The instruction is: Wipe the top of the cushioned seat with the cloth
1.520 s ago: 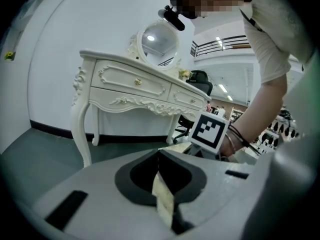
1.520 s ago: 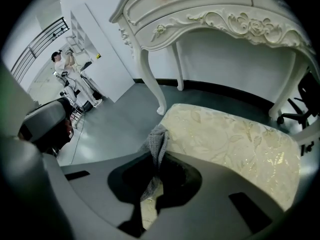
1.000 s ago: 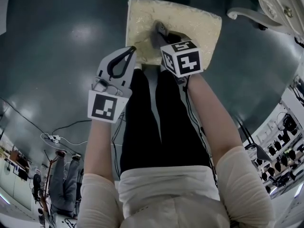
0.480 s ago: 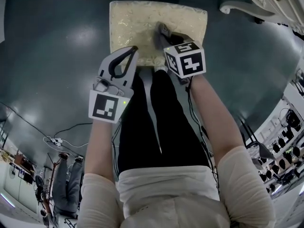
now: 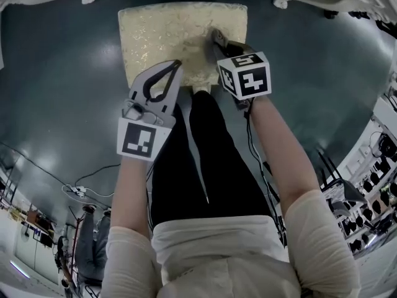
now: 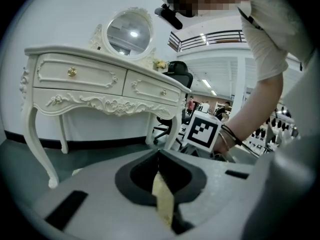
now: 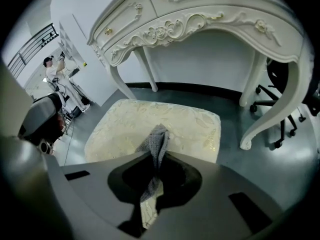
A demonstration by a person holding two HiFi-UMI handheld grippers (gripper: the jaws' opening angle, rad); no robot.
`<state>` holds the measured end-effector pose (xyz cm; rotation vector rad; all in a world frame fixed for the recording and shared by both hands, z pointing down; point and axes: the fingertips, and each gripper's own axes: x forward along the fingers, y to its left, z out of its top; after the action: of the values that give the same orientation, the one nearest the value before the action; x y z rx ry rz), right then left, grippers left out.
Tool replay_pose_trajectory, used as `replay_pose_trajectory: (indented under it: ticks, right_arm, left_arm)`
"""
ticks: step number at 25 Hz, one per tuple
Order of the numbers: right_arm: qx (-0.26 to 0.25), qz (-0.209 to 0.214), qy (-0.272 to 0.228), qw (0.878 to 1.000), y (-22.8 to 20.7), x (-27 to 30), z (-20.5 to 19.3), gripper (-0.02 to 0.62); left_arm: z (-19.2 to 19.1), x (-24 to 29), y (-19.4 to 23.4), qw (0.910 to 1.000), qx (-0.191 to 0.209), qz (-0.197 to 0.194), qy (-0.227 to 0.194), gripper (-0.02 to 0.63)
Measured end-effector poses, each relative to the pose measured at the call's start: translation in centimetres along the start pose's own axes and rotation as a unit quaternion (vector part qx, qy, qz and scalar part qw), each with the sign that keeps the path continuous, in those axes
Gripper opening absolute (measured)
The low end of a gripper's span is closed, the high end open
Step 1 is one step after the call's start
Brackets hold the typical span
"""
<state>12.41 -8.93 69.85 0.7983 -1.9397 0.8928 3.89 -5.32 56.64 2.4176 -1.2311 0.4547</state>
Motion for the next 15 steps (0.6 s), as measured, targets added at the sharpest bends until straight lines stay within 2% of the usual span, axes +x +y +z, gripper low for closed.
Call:
replay_pose_trajectory:
  ticks: [10, 15]
  right_arm:
    - [0.017, -0.028, -0.001, 0.999, -4.6, -2.4, -2.1, 0.027]
    - [0.039, -0.067, 0.016, 0.997, -7.2, -3.6, -3.9, 0.027]
  left_arm:
    - [0.5, 2.5, -3.3, 0.9998, 0.003, -0.02, 0.002, 0.002]
    - [0.8, 2.9, -4.3, 0.9995, 0.009, -0.029, -0.002, 0.002]
